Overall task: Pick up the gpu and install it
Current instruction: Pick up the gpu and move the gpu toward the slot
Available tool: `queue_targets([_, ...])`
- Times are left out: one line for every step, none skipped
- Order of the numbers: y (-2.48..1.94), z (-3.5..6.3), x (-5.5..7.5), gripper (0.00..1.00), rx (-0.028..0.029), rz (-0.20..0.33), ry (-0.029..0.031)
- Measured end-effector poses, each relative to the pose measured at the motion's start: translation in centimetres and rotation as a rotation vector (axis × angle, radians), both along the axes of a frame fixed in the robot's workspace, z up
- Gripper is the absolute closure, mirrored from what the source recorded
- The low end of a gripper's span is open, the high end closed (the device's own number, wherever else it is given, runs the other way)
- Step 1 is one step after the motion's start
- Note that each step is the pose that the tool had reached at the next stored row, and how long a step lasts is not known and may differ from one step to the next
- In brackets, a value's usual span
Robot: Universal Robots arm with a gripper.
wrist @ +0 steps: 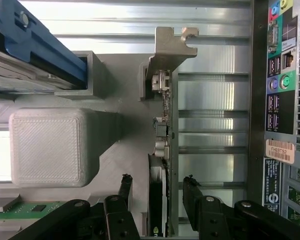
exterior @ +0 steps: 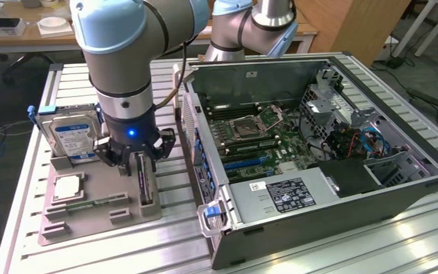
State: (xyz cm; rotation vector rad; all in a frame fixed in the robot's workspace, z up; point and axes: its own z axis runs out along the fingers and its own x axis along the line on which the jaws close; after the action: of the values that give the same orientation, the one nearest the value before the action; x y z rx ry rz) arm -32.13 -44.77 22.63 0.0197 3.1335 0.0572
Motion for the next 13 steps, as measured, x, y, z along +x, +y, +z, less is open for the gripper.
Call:
queue_targets([0.0,-0.01,0.0,0.47,0.0001,0.0,-0.0001])
queue_targets([0.0,-0.01,0.0,0.47,0.0001,0.0,-0.0002])
queue_targets([0.0,-0.01,0.0,0.47,0.0001,0.0,-0.0002])
queue_targets([0.0,-0.01,0.0,0.47,0.0001,0.0,-0.0002])
queue_targets([0.0,-0.01,0.0,0.47,0.0001,0.0,-0.0002])
queue_targets([0.0,-0.01,0.0,0.47,0.0001,0.0,-0.0002])
queue_targets([0.01,-0.02,0.0,0.47,0.0002,0.0,-0.0003])
queue_targets([0.0,-0.02,0.0,0.48,0.0001,0.0,-0.0003])
queue_targets([0.0,-0.02,0.0,0.48,0.0002,0.0,-0.0002])
queue_targets([0.0,-0.02,0.0,0.55,0.0002,0.0,-0.0002])
queue_targets([0.0,-0.02,0.0,0.55,0.0002,0.0,-0.0003])
queue_targets([0.0,-0.02,0.0,0.55,0.0001,0.0,-0.0002])
queue_targets([0.0,-0.02,0.0,0.55,0.0001,0.0,-0.0002])
